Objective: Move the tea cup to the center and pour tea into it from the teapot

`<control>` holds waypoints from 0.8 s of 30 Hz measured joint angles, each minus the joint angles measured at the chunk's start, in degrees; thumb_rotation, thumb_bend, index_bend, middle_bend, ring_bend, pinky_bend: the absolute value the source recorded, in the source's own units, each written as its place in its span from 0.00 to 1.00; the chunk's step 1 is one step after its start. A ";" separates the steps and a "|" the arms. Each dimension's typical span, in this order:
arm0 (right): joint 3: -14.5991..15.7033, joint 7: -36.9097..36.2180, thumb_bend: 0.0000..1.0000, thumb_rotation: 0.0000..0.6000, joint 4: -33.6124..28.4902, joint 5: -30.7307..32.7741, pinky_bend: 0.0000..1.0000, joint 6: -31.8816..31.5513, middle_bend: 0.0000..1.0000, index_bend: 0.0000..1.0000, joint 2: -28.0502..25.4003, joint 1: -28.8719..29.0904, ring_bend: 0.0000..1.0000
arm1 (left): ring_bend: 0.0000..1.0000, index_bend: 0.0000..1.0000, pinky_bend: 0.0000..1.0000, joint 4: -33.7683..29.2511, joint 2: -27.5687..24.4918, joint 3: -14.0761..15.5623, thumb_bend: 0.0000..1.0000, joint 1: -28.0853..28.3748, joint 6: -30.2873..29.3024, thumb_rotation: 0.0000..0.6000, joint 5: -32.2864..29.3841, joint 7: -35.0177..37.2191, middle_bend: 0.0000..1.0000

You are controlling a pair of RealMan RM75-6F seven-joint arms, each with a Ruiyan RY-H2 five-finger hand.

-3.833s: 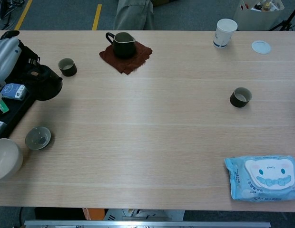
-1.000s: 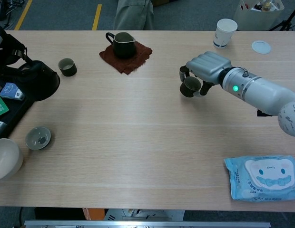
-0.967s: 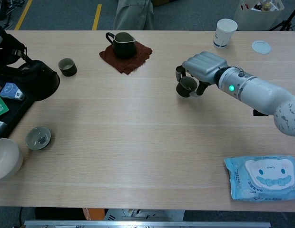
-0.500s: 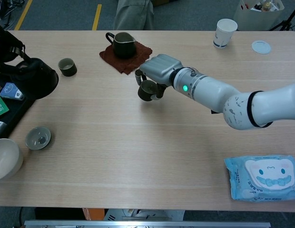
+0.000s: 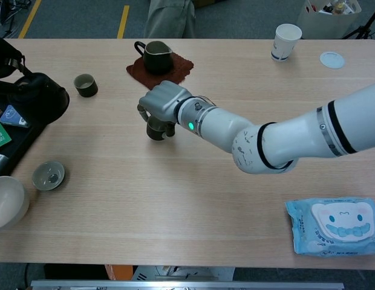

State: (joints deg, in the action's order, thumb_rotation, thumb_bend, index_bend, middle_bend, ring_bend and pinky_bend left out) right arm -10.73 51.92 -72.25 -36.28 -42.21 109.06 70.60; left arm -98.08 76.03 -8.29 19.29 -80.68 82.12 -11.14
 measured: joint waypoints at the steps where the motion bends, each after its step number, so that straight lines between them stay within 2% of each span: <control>1: 0.27 0.62 0.28 1.00 0.24 0.44 0.37 -0.11 0.40 0.46 0.52 0.70 0.38 | 0.88 1.00 0.05 0.00 -0.06 0.01 0.27 -0.07 -0.09 0.87 0.01 0.09 1.00; 14: 3.14 5.48 0.28 1.00 3.16 2.48 0.35 -1.47 0.39 0.46 4.40 5.31 0.32 | 0.88 1.00 0.05 0.44 -0.63 0.28 0.27 -0.92 -0.77 0.87 0.20 1.42 1.00; 24: 4.56 6.91 0.28 1.00 4.43 3.43 0.28 -1.38 0.35 0.46 5.60 6.65 0.25 | 0.88 1.00 0.05 1.03 -0.67 0.33 0.27 -1.27 -0.88 0.87 0.21 2.42 1.00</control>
State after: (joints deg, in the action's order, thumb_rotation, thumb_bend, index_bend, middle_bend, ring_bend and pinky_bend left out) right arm -6.18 58.83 -67.82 -32.85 -43.59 114.66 77.26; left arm -97.05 75.36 -7.96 18.03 -81.56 82.33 -8.72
